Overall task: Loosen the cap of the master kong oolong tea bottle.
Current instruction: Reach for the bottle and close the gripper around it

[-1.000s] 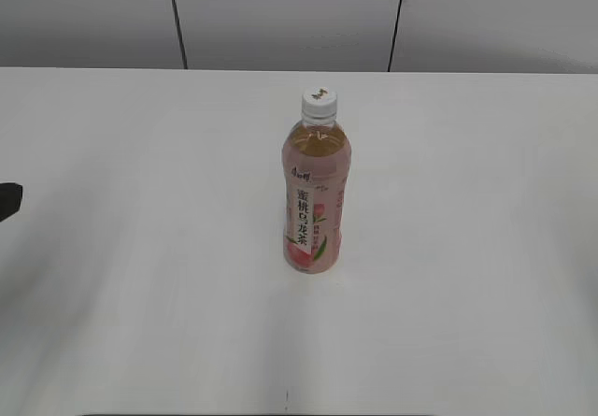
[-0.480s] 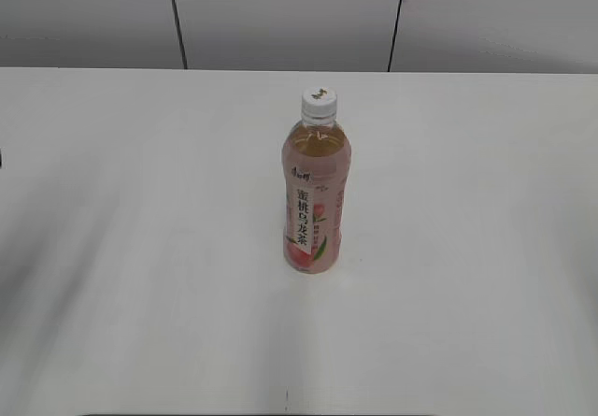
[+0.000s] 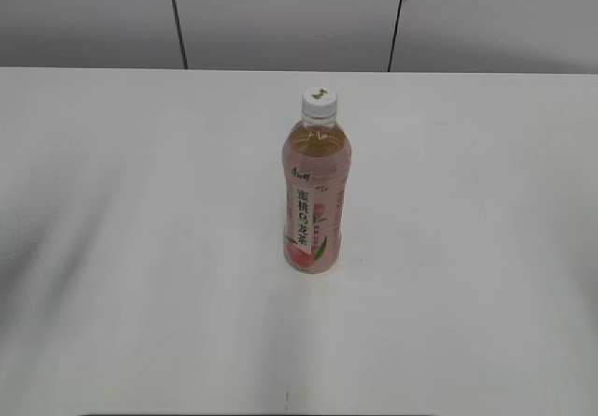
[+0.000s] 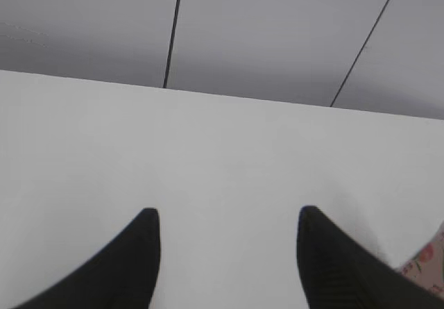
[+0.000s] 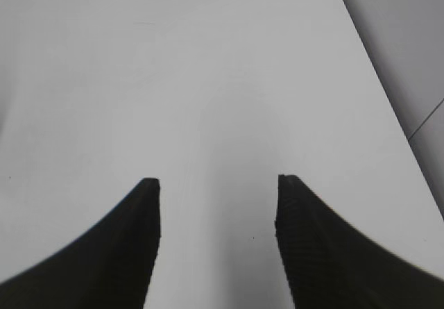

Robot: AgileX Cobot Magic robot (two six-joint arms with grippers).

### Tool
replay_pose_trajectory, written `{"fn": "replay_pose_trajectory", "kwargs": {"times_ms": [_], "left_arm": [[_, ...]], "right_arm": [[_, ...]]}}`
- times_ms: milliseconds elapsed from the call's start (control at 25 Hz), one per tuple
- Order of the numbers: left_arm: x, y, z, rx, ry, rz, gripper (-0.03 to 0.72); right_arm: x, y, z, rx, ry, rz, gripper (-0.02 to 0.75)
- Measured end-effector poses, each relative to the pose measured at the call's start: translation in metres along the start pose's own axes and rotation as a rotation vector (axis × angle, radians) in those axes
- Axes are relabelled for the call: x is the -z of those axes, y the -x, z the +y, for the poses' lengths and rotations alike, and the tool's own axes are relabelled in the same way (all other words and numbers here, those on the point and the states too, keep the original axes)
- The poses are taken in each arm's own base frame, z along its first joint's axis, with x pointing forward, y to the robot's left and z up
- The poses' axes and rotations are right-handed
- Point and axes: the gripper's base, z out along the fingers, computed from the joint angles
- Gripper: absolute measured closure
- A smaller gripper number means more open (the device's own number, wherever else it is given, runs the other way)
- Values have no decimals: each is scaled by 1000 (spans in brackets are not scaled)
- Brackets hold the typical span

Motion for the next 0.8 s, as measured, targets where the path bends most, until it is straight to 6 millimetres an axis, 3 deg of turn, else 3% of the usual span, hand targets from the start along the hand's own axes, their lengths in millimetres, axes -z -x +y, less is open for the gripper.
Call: {"fn": "replay_pose_trajectory", "kwargs": {"times_ms": [680, 800], "left_arm": [[-33, -7, 4, -5, 25, 1, 347], [-44, -8, 3, -93, -1, -29, 365]], "right_arm": [[0, 0, 0, 0, 0, 0, 328], [0, 0, 0, 0, 0, 0, 328]]}}
